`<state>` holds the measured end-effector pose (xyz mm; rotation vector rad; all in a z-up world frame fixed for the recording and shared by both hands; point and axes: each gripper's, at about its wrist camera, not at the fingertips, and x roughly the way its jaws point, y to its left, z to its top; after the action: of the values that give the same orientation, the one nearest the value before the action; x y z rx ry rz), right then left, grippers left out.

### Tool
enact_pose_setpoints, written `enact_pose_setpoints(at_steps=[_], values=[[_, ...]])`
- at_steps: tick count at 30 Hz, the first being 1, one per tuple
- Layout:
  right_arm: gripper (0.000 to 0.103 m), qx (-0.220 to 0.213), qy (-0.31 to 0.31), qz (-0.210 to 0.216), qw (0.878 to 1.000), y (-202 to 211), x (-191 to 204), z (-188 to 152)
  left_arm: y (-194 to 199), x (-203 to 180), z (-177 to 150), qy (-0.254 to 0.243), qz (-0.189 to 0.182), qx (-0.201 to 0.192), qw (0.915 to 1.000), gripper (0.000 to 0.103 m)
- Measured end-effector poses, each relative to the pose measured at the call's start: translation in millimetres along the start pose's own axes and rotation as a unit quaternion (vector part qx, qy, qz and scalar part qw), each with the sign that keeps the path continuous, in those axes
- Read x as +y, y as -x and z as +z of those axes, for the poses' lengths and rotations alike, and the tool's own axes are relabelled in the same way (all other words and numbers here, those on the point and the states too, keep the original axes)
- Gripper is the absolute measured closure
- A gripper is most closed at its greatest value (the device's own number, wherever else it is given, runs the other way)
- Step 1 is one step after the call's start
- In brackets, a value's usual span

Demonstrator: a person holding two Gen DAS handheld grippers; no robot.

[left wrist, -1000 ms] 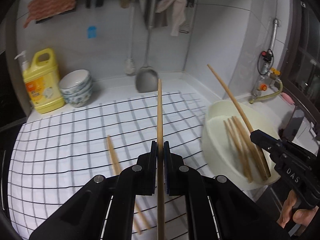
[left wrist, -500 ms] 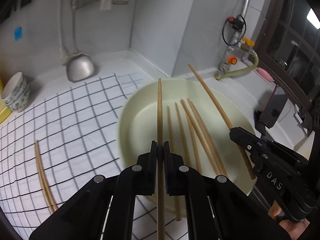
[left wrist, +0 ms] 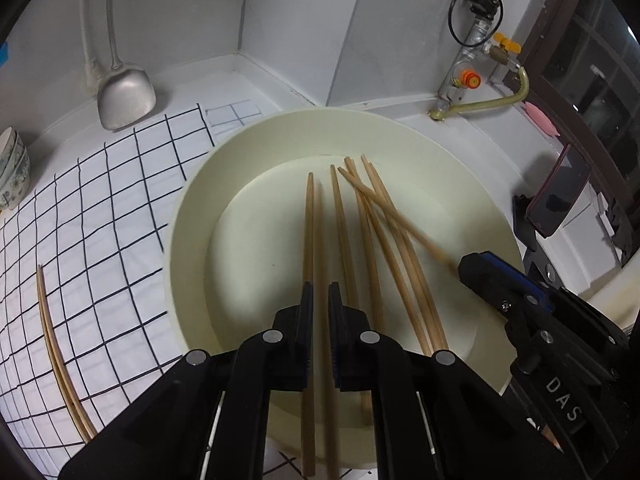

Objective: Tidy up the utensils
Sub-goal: 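Open both tools to drop the chopsticks into the cream basin, then move both open tools back over the last chopsticks on the cloth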

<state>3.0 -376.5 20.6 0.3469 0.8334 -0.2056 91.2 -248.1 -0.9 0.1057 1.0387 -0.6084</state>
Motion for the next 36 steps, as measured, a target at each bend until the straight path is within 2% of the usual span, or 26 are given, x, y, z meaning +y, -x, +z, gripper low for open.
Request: enact_pose_setpoints(at_steps=[2,3,4,5,7,15,19,27,36], values=[[0.07,-0.013,-0.008,-0.01,1.0,5,-3,2,12,4,1,0.002,0.014,-0.017,0.9998,0.062],[0.07,-0.015,-0.012,-0.012,1.0,7,-4,2,19,7,0,0.005,0.022,-0.03,0.9993,0.033],[0.07,-0.019,-0.014,-0.012,1.0,10,-5,3,27,10,-1,0.012,0.03,-0.048,0.9983,0.013],[0.069,-0.023,-0.017,-0.011,1.0,12,-6,3,36,13,-1,0.017,0.034,-0.068,0.997,0.014],[0.064,-0.03,-0.018,-0.012,0.999,16,-6,4,47,16,0,0.016,0.045,-0.081,0.9956,0.013],[0.056,-0.04,-0.003,-0.007,0.999,24,7,5,67,33,-8,0.03,0.047,-0.083,0.9949,0.013],[0.052,-0.038,0.011,0.014,0.999,23,22,3,78,48,-19,0.037,0.056,-0.091,0.9936,0.012],[0.041,-0.036,0.067,0.056,0.996,19,73,-8,112,99,-54,0.062,0.11,-0.126,0.984,0.01],[0.037,-0.037,0.116,0.1,0.987,17,125,-26,140,164,-105,0.09,0.175,-0.139,0.9706,0.007]])
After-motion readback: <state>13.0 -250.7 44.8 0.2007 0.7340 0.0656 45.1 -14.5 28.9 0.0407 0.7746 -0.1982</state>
